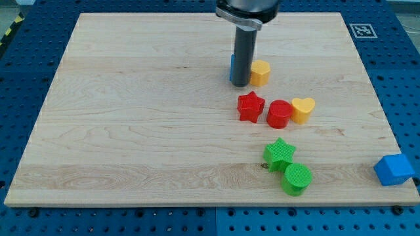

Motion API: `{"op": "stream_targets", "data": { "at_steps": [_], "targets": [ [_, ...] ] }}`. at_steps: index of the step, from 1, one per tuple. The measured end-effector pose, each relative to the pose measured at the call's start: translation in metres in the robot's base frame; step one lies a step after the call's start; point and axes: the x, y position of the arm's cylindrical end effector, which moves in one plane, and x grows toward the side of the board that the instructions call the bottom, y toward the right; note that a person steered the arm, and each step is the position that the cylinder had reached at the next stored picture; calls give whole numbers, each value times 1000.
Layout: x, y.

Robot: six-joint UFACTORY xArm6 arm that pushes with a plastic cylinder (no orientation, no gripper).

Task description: Move the red circle to the top right of the green star

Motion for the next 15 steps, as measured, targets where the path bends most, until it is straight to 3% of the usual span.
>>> {"op": "stream_targets", "data": {
  "at_steps": [2, 3, 5, 7, 10, 15],
  "targets": [
    [30, 1],
    [62, 43],
    [70, 85],
    [70, 87],
    [106, 154],
    [73, 123]
  ]
}}
